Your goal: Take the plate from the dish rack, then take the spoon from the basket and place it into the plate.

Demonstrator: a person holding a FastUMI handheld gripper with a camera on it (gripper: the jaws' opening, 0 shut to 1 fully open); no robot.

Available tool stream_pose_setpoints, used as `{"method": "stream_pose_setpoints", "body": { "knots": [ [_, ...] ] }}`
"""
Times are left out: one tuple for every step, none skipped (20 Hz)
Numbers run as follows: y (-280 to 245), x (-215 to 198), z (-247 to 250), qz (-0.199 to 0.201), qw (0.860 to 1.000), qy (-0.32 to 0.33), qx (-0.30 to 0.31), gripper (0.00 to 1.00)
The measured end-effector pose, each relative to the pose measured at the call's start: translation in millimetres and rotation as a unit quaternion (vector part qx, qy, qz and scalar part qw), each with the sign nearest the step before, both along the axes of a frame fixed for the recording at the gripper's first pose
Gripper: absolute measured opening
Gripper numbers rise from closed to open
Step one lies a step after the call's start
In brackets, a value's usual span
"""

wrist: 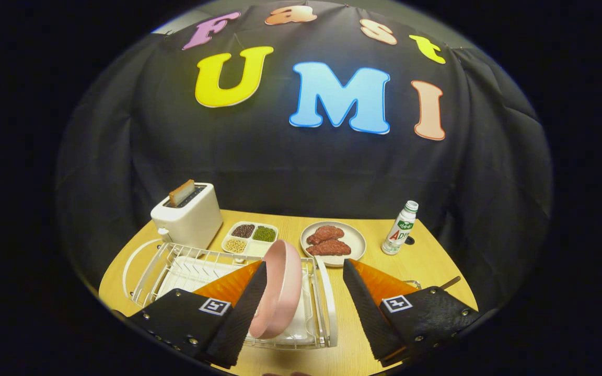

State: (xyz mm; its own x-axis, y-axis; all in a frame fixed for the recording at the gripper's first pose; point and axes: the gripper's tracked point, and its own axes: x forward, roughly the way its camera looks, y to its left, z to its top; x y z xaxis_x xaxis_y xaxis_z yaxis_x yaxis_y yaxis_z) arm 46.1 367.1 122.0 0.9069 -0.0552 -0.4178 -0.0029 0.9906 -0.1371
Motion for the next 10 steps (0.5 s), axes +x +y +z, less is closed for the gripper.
{"method": "stream_pose_setpoints", "body": {
  "knots": [
    [-1, 5, -8, -0.009, 1.0, 0.01, -0.006, 0.9],
    [-4, 7, -14, -0.02, 1.0, 0.02, -0.013, 0.9],
    [-4, 11, -20, -0.027, 0.999, 0.03, -0.015, 0.87],
    [-3, 12, -24, -0.035, 0.999, 0.036, -0.016, 0.85],
    [-2, 14, -27, -0.042, 0.998, 0.039, -0.019, 0.83],
    [-5, 16, -27, -0.054, 0.997, 0.043, -0.031, 0.83],
    [-4, 17, -32, -0.056, 0.997, 0.049, -0.035, 0.75],
    [-6, 16, -35, -0.064, 0.995, 0.056, -0.043, 0.73],
    [-8, 15, -39, -0.075, 0.994, 0.062, -0.052, 0.58],
    [-10, 15, -41, -0.086, 0.992, 0.07, -0.062, 0.39]
  ]
}}
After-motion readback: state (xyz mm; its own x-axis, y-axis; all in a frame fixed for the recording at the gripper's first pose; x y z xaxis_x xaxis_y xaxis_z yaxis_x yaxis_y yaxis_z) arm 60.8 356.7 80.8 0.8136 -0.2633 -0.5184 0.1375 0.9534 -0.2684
